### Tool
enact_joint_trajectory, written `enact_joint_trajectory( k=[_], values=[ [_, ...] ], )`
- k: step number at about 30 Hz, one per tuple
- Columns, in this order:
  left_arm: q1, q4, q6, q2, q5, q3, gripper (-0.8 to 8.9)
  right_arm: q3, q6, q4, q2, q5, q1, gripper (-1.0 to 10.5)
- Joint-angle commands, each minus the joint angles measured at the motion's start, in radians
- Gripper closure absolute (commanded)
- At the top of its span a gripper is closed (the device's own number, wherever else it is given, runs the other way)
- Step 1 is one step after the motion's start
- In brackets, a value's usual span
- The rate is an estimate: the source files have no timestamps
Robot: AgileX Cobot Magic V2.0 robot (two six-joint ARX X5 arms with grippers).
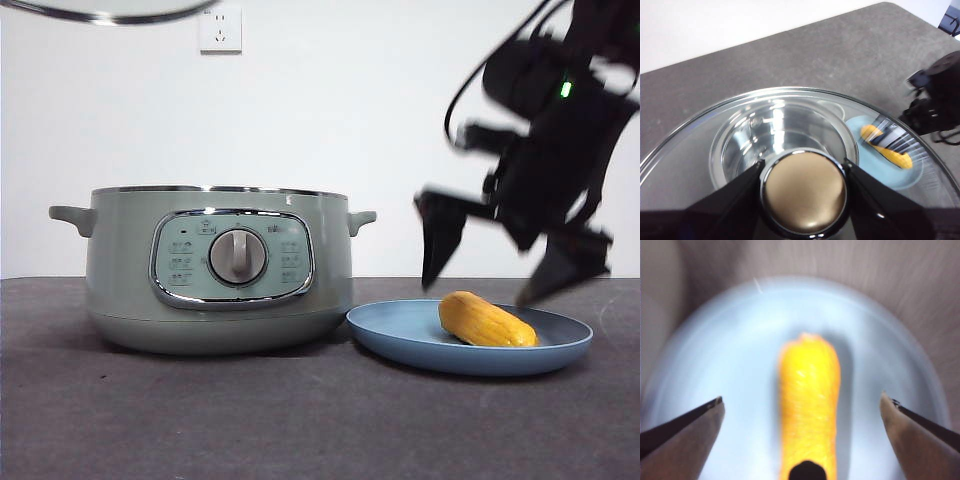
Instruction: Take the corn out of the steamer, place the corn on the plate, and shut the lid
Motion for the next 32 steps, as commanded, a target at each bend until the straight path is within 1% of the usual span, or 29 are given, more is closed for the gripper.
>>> enact_joint_trajectory(
  k=[1,4,6,11,15,21,27,32],
  values=[
    [-0.001,0.105,0.013,0.031,0.011,-0.039,8.22,-0.005,0.002,-0.039,-0.139,0.003,0.000,3.8],
    [-0.001,0.241,0.012,0.087,0.011,-0.118,8.22,-0.005,-0.011,-0.139,-0.339,0.003,0.002,3.8],
    [-0.001,0.306,0.012,0.124,0.011,-0.140,8.22,-0.005,-0.018,-0.189,-0.437,0.003,0.003,3.8],
    [-0.016,0.452,0.011,0.240,0.009,-0.144,8.22,-0.005,-0.017,-0.301,-0.656,0.003,0.011,3.8],
    [-0.035,0.528,0.010,0.326,0.006,-0.144,8.22,-0.005,-0.017,-0.358,-0.789,0.003,0.011,3.8],
    [-0.067,0.619,0.009,0.426,-0.005,-0.144,8.22,-0.005,-0.006,-0.437,-0.908,0.002,0.011,3.8],
    [-0.091,0.704,0.009,0.473,-0.040,-0.144,8.22,-0.005,0.006,-0.549,-0.939,-0.005,0.029,3.8],
    [-0.091,0.699,0.010,0.501,-0.054,-0.144,8.22,-0.005,0.007,-0.546,-0.949,-0.004,0.055,3.8]
  ],
)
